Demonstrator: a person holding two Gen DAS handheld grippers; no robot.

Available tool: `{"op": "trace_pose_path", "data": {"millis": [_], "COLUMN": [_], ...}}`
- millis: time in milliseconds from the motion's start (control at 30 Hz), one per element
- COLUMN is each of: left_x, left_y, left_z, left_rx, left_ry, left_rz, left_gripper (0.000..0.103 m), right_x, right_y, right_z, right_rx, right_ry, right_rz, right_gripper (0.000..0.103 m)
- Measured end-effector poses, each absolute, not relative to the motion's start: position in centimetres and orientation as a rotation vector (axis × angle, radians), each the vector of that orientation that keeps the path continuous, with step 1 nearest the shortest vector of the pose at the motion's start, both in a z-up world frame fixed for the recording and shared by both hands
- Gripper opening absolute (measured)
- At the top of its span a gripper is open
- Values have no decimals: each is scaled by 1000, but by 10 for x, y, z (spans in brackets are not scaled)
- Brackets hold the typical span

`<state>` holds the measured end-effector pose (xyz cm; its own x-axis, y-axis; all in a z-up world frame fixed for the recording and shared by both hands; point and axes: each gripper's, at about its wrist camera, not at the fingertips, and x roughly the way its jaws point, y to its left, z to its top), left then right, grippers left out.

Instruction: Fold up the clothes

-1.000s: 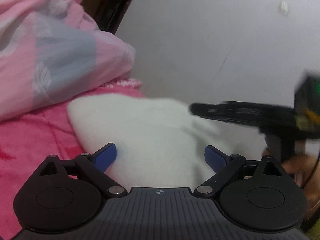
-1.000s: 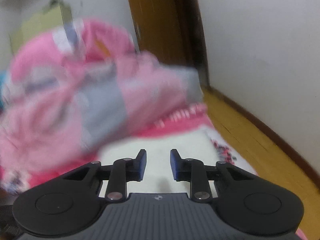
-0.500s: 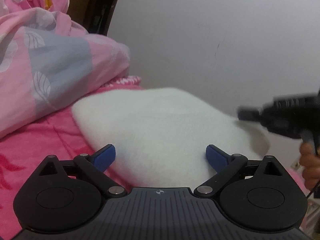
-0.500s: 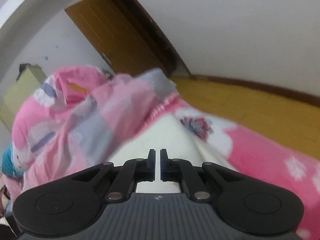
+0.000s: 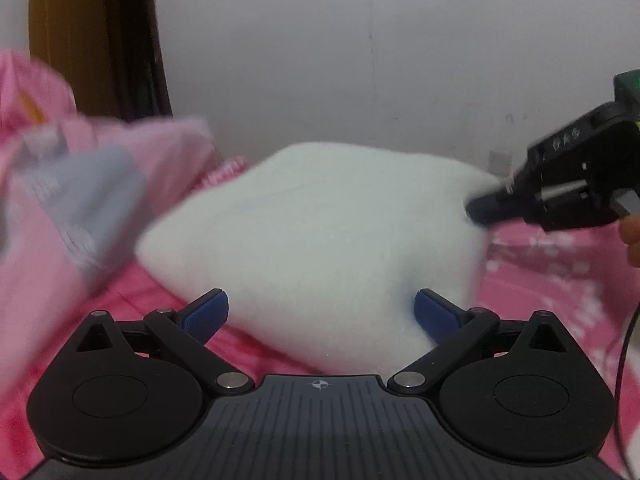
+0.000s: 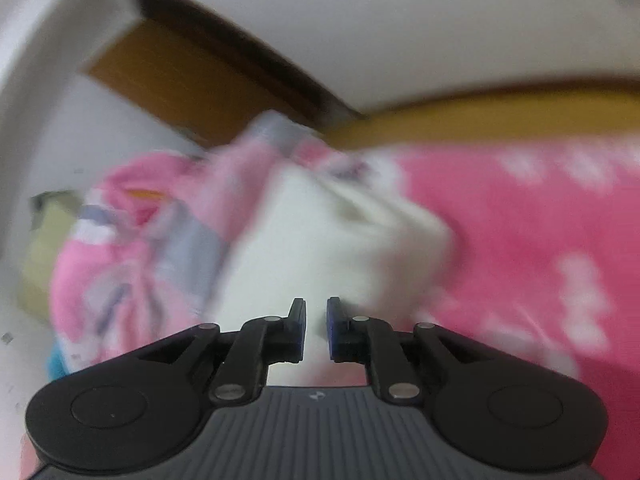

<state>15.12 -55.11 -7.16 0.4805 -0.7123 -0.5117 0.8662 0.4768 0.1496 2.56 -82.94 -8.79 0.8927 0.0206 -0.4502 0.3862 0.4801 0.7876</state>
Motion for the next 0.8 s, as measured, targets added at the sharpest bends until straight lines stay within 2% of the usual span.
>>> {"op": "trace_pose_path", "data": {"millis": [167, 300, 433, 567, 700, 733, 800], "left_x": [126, 96, 70, 44, 19, 13, 3], "left_y": [-525, -485, -440, -395, -353, -342, -326], "left_z": [-48, -27, -7, 10, 26, 29, 34], "left_rx": [484, 499, 429, 336, 234, 204, 161], "left_ry": [370, 367, 431, 474, 503, 511, 526], "left_rz": [-967, -966, -955, -922, -879, -868, -846], "left_gripper": [102, 103, 103, 103, 103, 103, 103], "right_x": [-24, -71, -111, -132, -151, -155, -164], "right_y": [-797, -759, -703, -635, -568, -552, -523], "right_z": [-68, -31, 15, 45, 53, 53, 53], "right_rx": [959, 837, 613, 395, 270, 250, 211], "right_ry": [455, 483, 498, 508, 477, 461, 431], "right_rz": [-291, -292, -313, -350, -420, -438, -470], "right_gripper": [31, 37, 52, 74, 90, 99, 103]}}
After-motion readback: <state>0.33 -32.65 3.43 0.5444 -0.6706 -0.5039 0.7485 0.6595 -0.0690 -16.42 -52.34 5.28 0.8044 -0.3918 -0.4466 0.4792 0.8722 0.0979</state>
